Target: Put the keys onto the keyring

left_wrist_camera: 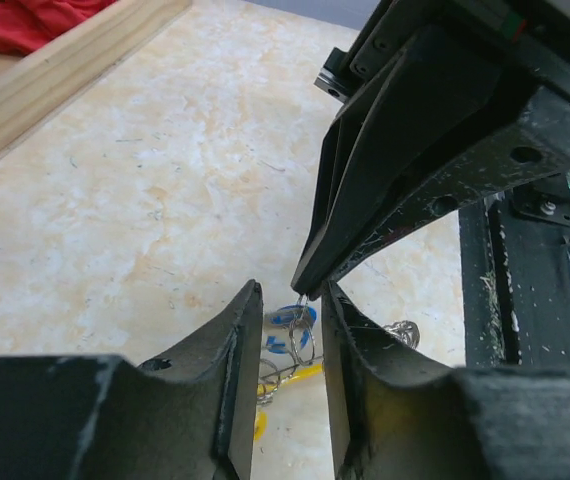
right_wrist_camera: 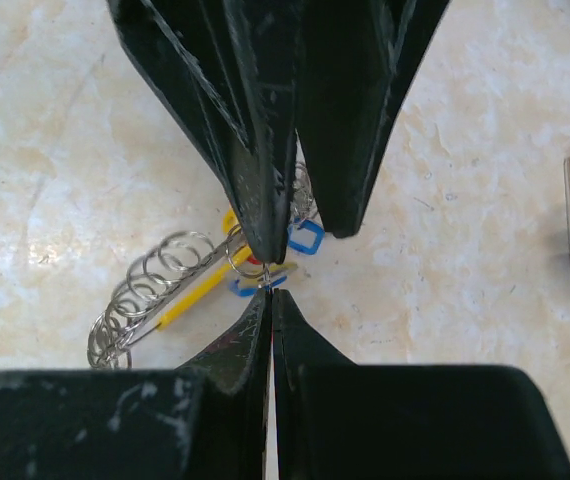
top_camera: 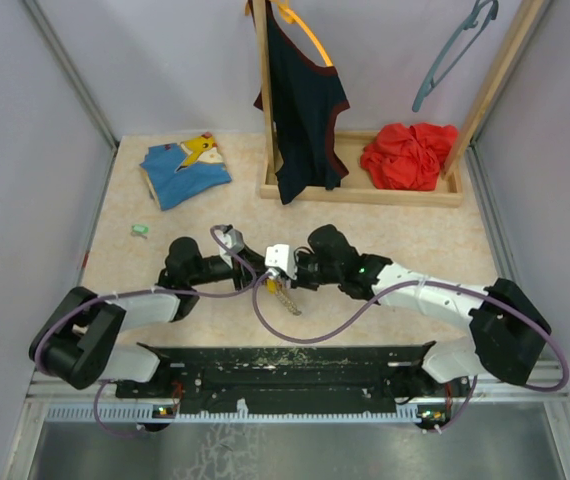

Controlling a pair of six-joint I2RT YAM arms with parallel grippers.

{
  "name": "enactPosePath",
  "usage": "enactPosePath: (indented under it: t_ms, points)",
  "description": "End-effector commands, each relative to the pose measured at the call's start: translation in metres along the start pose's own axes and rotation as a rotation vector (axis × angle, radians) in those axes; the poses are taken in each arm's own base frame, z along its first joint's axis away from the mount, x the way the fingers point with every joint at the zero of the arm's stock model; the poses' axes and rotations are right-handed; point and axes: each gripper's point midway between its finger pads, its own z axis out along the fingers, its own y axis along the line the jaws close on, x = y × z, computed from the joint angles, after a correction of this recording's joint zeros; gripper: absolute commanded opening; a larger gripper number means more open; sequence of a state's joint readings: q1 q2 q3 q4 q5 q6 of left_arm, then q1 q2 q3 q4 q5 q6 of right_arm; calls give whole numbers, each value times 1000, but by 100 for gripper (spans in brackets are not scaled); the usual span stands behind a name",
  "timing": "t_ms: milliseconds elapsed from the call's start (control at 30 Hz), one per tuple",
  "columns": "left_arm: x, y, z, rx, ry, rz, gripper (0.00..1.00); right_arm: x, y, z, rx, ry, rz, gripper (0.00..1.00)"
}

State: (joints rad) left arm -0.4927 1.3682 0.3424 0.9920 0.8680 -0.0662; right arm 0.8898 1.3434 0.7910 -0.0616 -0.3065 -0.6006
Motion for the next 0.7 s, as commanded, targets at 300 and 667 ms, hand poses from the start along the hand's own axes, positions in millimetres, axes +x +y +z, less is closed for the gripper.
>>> enactPosePath:
  t_ms: [300, 667]
  points:
    - [-23, 51, -27, -379, -78, 23, 62, 32, -68, -26, 296, 27, 325, 0]
    - [-27, 102, -86, -854, -146, -115, 100, 115, -84, -54, 546, 95, 797, 0]
